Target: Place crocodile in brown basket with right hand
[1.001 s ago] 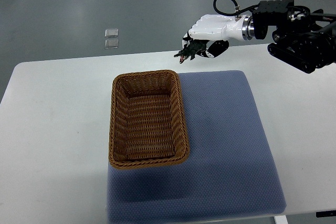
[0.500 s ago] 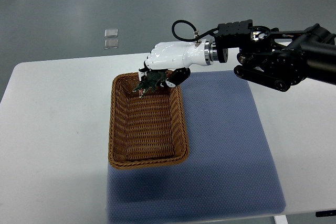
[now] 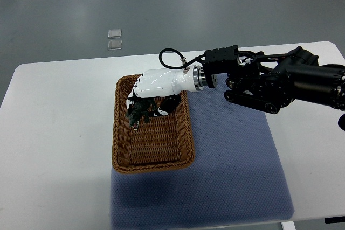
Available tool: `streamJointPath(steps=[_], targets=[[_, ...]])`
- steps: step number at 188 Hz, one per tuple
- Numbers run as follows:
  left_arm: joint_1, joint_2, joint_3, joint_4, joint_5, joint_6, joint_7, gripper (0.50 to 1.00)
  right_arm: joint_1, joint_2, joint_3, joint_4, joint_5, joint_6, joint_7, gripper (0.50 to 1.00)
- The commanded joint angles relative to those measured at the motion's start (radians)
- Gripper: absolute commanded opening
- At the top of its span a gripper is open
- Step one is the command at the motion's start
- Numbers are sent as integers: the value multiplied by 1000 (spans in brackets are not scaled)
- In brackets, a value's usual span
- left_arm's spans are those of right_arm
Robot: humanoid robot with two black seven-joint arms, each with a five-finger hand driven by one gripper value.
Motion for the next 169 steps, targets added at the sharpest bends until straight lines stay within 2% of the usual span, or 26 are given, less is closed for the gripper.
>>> streamJointPath(steps=[1,33,44,108,132,169], targets=[[0,0,-1,0,0,0,-1,1000,-15,-1,-2,-6,-2,-21,0,780],[0,0,-1,0,0,0,1,1000,-21,-10,-1,-13,-2,-24,0,825],[0,0,-1,0,0,0,1,1000,-24,-13,-1,-13,-2,-25,0,858],[-3,0,-1,0,1,0,1,1000,-55,-79,38,-26,28,-70,0,874],[-3,0,-1,0,1,0,-1,1000,-109,-107,154,-55,132,-44,0,893],[-3,0,-1,0,1,0,-1,1000,-165,-168,283,-107,406,53,-14,893]])
